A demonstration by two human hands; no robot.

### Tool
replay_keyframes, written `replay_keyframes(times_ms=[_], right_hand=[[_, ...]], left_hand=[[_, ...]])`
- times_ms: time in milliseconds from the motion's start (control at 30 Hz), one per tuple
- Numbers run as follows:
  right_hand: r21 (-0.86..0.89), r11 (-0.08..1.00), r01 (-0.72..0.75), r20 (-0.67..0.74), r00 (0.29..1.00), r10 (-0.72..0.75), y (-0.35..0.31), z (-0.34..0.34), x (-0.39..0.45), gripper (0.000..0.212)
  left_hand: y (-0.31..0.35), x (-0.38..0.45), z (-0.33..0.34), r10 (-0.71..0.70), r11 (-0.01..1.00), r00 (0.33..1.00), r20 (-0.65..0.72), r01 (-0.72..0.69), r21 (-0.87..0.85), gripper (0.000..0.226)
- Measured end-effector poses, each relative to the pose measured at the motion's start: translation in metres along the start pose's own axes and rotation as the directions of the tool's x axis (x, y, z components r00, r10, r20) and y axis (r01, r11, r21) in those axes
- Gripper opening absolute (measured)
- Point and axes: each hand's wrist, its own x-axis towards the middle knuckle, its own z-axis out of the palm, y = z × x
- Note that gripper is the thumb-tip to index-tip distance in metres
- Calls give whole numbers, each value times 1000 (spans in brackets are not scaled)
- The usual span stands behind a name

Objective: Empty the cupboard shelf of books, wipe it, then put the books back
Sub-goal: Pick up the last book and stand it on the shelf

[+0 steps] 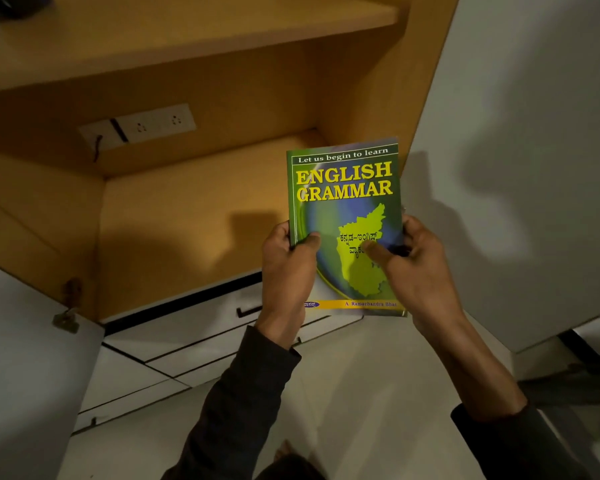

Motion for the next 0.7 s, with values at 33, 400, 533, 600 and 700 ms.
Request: replay_keyframes(times_ms=[33,400,533,600,700], right_hand=[[-1,1000,13,9,1000,-13,-3,9,3,33],[2,994,110,64,992,-110,-34,104,26,26],[27,991,127,119,984,-130,-45,130,35,26],[40,989,141,150,978,-145,-49,140,41,28],[56,986,158,199,966,-166,-56,153,54,27]], left_hand=[[4,6,-7,9,1000,1000,-11,-9,-2,18],[48,54,-83,116,993,990,-77,-114,32,19],[62,68,-102,147,989,982,-121,-146,15,20],[66,76,-109,163,987,975,-148,-162,17,20],[70,87,-116,180,983,966,-185,-180,17,18]])
